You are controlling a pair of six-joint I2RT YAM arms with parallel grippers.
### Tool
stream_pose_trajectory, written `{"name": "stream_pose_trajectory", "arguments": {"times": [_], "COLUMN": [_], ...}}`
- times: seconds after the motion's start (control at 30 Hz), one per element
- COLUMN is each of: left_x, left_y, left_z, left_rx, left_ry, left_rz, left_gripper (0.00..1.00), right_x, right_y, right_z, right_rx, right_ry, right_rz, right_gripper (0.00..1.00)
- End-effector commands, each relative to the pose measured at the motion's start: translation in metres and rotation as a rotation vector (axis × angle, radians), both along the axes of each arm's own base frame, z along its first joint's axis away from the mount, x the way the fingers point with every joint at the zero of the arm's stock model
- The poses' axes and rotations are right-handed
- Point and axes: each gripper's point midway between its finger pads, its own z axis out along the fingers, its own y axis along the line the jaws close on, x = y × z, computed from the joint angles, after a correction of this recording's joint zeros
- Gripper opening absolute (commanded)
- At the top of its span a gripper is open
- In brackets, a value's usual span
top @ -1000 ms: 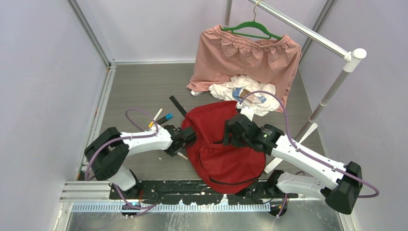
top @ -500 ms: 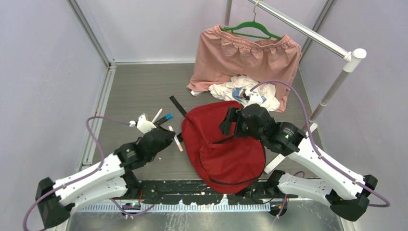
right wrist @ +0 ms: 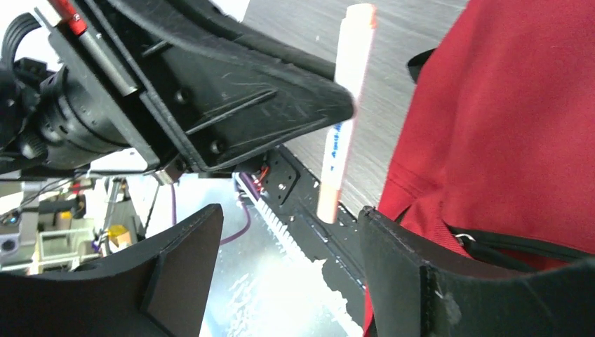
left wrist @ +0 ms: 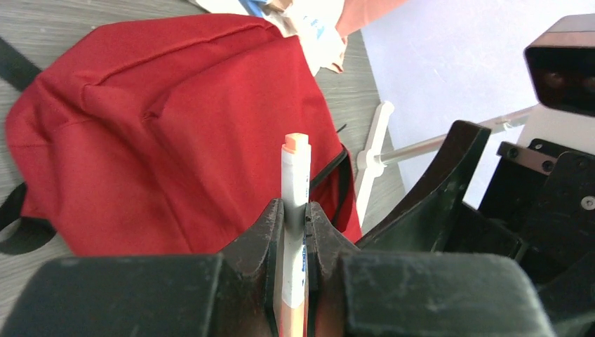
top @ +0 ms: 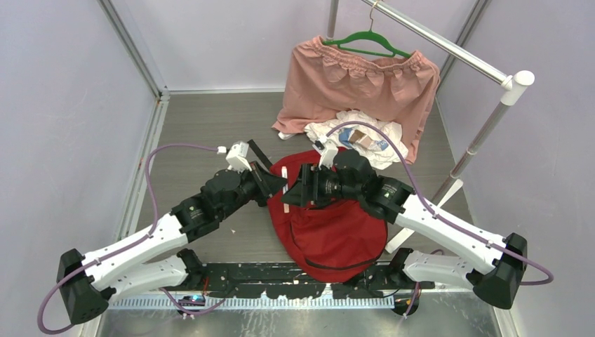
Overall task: Pack the student bag
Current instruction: Place the stationery in the student bag.
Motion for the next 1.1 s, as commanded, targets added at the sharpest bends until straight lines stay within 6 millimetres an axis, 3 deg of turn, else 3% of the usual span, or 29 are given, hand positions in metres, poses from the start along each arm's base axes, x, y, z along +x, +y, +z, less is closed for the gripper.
{"name": "stream_pose_trajectory", "arguments": {"times": [0.0,0.2,0.43,0.5,0.6,0.63,0.73,0.8,0.9,1.07], "left_x": [0.003,0.001,-0.005,-0.006,-0.008,-0.007,-0.003,0.002,0.011,0.023], "left_y": [-0.018,-0.023,-0.023,-0.024,-0.026,-0.027,-0.025,-0.023,-0.032,-0.078], "left_z": [0.053,0.064,0.070,0.069,0.067,0.065,0.053,0.037,0.009,-0.016], "left_rx": [-0.142,-0.181,-0.214,-0.211,-0.205,-0.193,-0.092,0.034,0.239,0.382], "left_ry": [-0.108,-0.118,-0.110,-0.107,-0.100,-0.096,-0.074,-0.059,-0.010,0.030], "left_rz": [-0.057,-0.076,-0.099,-0.103,-0.119,-0.123,-0.112,-0.109,-0.163,-0.313], "left_gripper": [0.00,0.00,0.00,0.00,0.00,0.03,0.62,0.77,0.76,0.69], "right_x": [-0.009,0.008,0.019,0.025,0.040,0.045,0.047,0.042,0.031,0.032], "right_y": [0.017,0.015,0.022,0.019,0.001,-0.009,-0.040,-0.064,-0.098,-0.132], "right_z": [0.034,0.011,0.006,0.006,-0.003,-0.007,-0.024,-0.036,-0.047,-0.063], "right_rx": [0.143,0.066,0.059,0.051,-0.011,-0.039,-0.112,-0.143,-0.156,-0.201], "right_ry": [-0.048,-0.037,-0.038,-0.043,-0.042,-0.034,-0.008,0.008,0.021,0.083], "right_rz": [0.089,0.004,-0.024,-0.062,-0.198,-0.247,-0.358,-0.417,-0.501,-0.632], "right_gripper": [0.75,0.69,0.57,0.45,0.05,0.01,0.01,0.01,0.01,0.01]}}
